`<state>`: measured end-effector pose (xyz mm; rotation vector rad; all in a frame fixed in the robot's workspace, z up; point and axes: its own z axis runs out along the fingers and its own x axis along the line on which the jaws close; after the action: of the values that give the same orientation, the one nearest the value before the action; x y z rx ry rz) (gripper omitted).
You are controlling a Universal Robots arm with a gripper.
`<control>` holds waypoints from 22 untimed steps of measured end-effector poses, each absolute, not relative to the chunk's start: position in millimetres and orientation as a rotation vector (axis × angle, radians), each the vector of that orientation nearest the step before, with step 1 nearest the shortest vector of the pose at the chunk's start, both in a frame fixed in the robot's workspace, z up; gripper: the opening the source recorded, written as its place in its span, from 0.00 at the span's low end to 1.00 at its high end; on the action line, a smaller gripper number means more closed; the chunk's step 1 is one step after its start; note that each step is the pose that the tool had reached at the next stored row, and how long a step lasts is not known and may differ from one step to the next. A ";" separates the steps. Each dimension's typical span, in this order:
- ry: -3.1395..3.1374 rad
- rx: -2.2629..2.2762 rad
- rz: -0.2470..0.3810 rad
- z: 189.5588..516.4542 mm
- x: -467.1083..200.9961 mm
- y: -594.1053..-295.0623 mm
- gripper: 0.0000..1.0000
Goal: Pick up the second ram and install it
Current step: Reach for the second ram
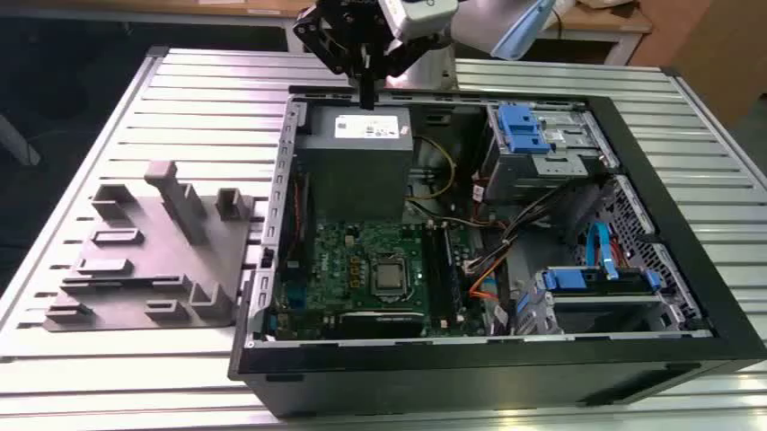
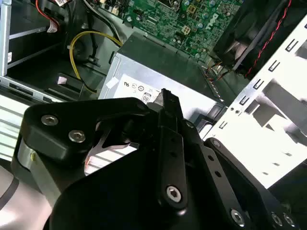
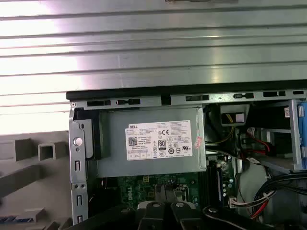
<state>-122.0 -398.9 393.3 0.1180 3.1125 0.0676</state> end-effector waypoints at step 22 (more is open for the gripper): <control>3.113 0.117 0.068 393.3 -135.8 -398.9 0.07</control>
<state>-135.8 -398.9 393.3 0.1172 3.1126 0.0677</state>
